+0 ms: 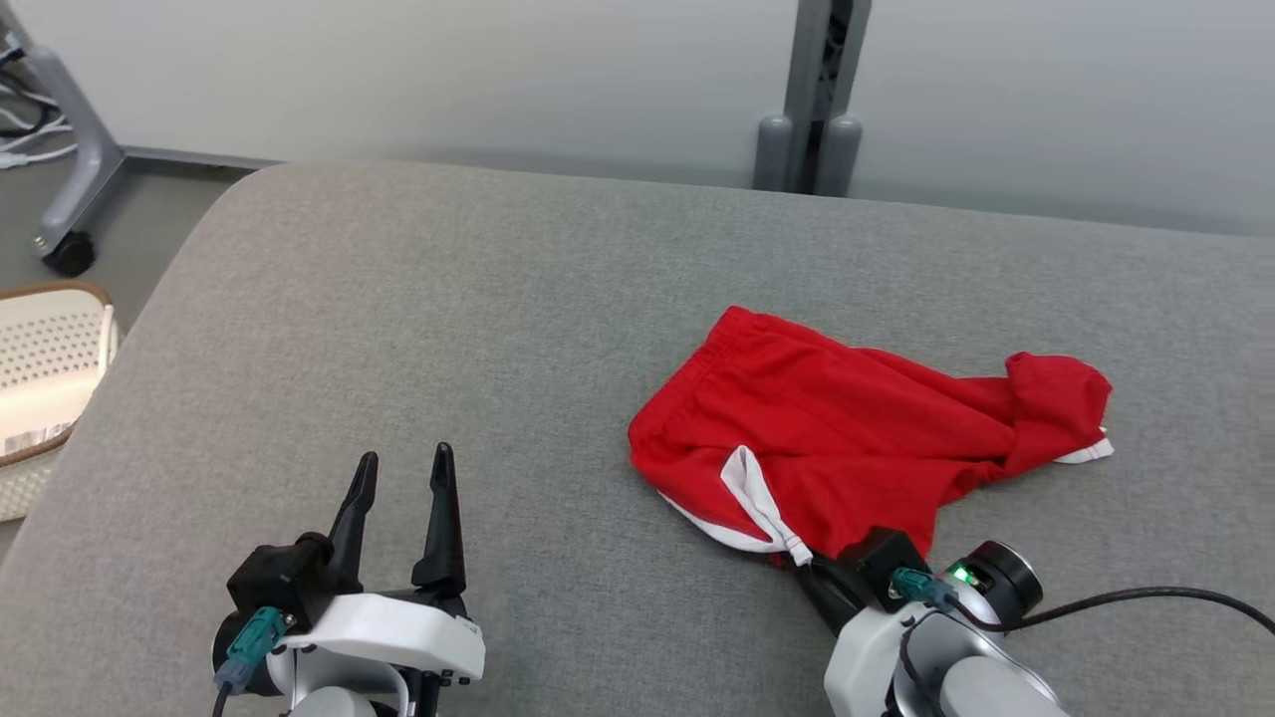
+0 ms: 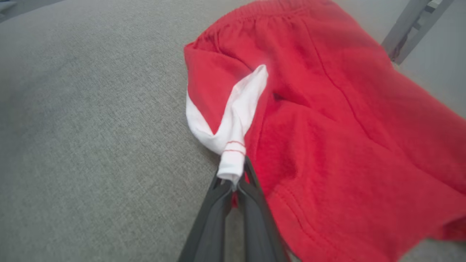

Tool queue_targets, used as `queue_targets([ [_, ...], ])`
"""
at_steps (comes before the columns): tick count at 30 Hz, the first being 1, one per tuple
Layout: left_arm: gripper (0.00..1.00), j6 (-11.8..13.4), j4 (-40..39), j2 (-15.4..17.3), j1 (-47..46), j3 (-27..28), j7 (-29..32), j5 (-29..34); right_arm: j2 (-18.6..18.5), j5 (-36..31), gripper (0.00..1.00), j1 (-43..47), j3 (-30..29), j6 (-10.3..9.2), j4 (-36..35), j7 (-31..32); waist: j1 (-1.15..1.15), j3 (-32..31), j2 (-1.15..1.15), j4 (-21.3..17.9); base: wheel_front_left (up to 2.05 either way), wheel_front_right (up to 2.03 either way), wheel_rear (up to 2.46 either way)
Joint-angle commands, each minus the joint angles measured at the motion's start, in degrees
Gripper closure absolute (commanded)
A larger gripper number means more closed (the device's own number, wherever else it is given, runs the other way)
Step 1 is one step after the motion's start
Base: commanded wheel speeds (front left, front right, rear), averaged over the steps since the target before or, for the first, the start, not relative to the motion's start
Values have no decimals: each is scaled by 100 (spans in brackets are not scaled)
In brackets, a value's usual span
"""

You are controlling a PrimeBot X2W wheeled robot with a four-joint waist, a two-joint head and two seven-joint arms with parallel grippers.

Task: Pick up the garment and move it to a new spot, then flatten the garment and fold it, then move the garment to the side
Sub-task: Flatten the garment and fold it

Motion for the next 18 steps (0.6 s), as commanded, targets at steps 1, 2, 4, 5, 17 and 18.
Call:
queue_targets([
  [1,0,-32,-7,20,52,27,-18,46,-169,45,100,125,29,-1,-198,78,0,-173,0,-251,0,0,0],
  [2,0,-33,-12,22,72,30,-18,44,-241,93,100,187,7,-1,-316,132,0,-204,0,-316,0,0,0],
  [4,0,-27,-22,21,106,49,-18,61,-400,134,100,285,-36,-1,-555,249,0,-253,0,-450,0,0,0],
  [5,0,-26,-24,22,112,58,-18,73,-496,162,100,325,-74,-1,-680,323,0,-268,0,-519,0,0,0],
  [17,0,-75,19,22,103,23,-18,84,-1212,360,100,899,-730,-1,-1681,900,0,-293,0,-1118,0,0,0],
  [18,0,-75,21,19,77,9,-18,81,-1194,388,100,934,-801,-1,-1707,920,0,-273,0,-1155,0,0,0],
])
